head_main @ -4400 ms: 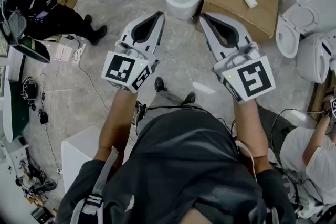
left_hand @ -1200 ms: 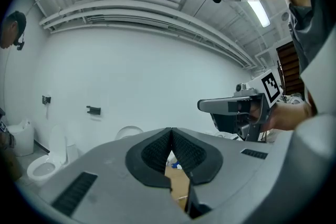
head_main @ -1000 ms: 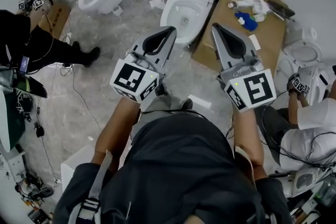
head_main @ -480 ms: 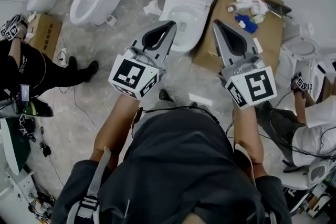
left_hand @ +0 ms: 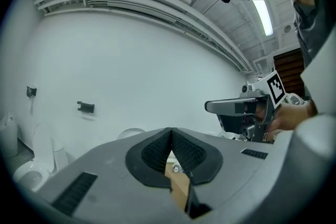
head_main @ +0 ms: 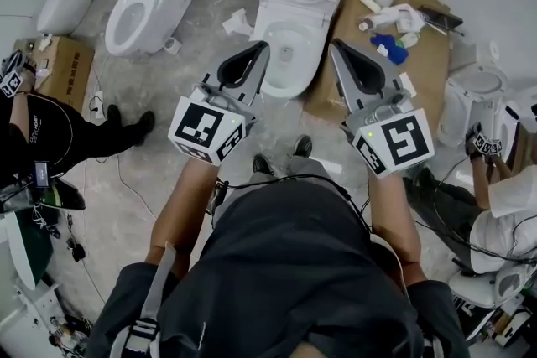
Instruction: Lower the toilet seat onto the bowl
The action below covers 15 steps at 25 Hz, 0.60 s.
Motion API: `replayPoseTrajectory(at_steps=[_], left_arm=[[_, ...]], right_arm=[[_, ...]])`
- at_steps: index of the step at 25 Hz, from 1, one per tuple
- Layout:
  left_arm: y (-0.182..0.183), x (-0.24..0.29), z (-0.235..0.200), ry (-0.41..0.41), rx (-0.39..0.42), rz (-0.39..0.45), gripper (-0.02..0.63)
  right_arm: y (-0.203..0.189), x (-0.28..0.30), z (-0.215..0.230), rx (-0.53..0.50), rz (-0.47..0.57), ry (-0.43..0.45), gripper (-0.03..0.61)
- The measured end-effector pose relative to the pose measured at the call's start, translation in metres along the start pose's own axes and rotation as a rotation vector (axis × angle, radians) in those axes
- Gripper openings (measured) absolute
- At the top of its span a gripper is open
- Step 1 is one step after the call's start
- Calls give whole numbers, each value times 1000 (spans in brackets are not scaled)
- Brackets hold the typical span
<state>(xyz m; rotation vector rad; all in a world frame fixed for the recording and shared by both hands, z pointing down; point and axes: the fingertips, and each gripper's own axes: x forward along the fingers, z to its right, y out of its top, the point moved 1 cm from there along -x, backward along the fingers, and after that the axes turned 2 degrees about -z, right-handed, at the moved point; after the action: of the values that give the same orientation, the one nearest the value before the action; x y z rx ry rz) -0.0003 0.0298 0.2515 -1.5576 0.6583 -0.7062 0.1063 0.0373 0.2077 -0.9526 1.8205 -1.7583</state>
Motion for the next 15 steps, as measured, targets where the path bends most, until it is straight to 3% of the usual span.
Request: replayPoseTrajectory(at_steps=[15], left_arm=[[4,77,-23,145,8,-16,5]], right_arm=[[-4,42,82,-4,35,146,8]])
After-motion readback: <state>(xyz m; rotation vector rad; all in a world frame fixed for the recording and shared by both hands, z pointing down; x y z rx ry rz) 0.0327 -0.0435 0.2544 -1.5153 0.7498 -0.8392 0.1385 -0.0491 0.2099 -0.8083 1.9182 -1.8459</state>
